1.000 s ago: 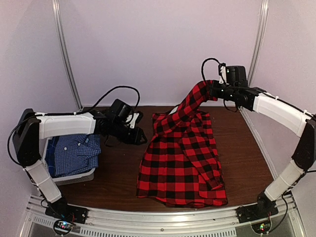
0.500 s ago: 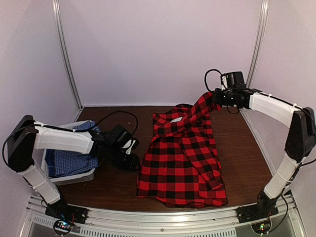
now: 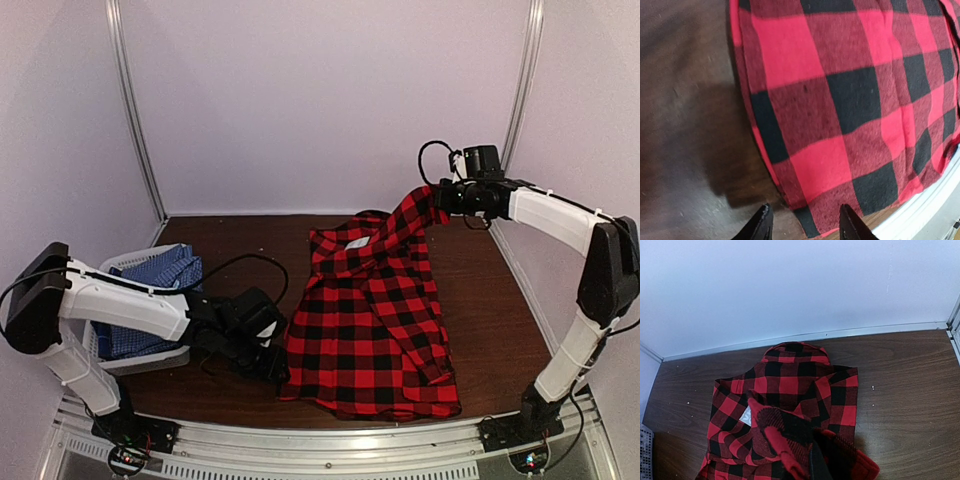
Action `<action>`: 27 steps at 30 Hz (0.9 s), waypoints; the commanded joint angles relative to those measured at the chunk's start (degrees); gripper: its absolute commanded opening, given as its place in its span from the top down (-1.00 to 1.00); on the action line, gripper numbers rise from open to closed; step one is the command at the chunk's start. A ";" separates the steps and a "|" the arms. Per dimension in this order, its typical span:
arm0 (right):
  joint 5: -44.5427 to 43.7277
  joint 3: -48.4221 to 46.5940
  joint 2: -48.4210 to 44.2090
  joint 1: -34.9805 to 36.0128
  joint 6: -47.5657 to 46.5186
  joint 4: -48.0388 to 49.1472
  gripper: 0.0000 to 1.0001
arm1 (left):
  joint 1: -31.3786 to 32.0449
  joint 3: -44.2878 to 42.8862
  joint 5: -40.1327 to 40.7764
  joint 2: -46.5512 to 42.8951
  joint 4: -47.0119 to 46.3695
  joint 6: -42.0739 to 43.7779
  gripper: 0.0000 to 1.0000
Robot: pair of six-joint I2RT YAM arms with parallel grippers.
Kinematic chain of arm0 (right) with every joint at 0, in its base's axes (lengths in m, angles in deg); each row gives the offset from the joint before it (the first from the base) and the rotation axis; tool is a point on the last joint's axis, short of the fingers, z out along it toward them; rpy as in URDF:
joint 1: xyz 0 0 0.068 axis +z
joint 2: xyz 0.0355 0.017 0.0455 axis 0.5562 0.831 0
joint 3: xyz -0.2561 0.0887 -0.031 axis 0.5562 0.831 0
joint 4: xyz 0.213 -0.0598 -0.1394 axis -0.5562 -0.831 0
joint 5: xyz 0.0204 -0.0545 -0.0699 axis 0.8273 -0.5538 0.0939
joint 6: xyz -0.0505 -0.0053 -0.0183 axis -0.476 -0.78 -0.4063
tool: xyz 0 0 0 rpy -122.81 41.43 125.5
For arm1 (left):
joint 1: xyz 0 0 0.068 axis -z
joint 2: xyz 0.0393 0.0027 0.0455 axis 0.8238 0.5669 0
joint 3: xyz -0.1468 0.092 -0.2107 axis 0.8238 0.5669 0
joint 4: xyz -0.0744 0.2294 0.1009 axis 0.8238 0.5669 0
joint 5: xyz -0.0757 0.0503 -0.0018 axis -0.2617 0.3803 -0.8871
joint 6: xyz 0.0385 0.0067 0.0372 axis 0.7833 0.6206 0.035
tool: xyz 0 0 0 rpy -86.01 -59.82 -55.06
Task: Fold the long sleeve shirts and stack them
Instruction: Pick up the 1/3-folded shirt from the center of the board.
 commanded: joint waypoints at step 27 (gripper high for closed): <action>4.02 -1.20 1.04 -0.17 2.17 1.05 1.00 | 3.11 0.80 11.61 -2.06 14.89 -7.35 1.00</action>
